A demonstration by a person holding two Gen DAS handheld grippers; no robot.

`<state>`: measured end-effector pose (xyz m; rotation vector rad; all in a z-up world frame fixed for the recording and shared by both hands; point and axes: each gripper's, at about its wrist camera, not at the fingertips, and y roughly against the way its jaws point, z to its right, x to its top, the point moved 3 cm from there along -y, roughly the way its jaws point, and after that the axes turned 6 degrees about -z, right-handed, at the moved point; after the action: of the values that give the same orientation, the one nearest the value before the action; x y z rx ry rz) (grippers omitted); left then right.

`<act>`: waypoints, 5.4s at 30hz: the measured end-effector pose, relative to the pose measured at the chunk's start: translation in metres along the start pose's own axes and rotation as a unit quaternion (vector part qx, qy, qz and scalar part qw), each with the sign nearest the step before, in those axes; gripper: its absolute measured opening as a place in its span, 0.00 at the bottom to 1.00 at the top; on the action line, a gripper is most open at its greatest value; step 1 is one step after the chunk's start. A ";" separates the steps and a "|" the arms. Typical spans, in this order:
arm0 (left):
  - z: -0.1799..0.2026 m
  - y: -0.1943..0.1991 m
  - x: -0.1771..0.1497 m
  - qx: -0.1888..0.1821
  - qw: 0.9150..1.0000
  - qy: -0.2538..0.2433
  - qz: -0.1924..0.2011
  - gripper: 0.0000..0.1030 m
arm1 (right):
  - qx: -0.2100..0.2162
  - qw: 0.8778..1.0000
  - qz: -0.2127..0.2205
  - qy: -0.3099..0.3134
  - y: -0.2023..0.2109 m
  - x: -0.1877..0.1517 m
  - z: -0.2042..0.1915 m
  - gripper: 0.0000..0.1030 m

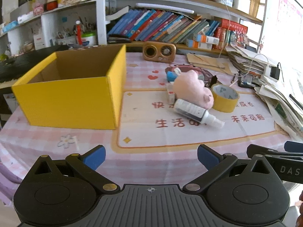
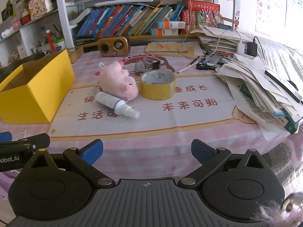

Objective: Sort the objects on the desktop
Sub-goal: 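Move the left tool to the white spray bottle while the right tool approaches the yellow tape roll, then close the left tool on the spray bottle while the right tool grips the tape roll, then lift the spray bottle and tape roll and carry both toward the yellow box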

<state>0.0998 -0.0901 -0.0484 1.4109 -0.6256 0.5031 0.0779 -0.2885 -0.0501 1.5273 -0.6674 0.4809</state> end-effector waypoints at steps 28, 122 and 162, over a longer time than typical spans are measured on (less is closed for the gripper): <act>0.074 -0.056 0.044 0.028 0.999 0.031 -0.016 1.00 | 0.048 0.999 -0.009 0.007 -0.060 0.061 0.091 0.98; -0.018 0.008 0.023 -0.105 0.992 0.063 0.004 0.30 | 0.081 0.992 -0.010 0.092 -0.009 0.042 -0.026 0.87; -0.148 0.090 -0.060 -0.081 0.992 0.099 0.015 0.30 | 0.120 0.983 -0.016 0.136 0.057 -0.050 -0.167 0.87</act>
<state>0.0101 0.0688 -0.0287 1.1831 -0.5161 0.5946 0.0193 -0.1161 -0.0282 1.6557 -0.3823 0.7520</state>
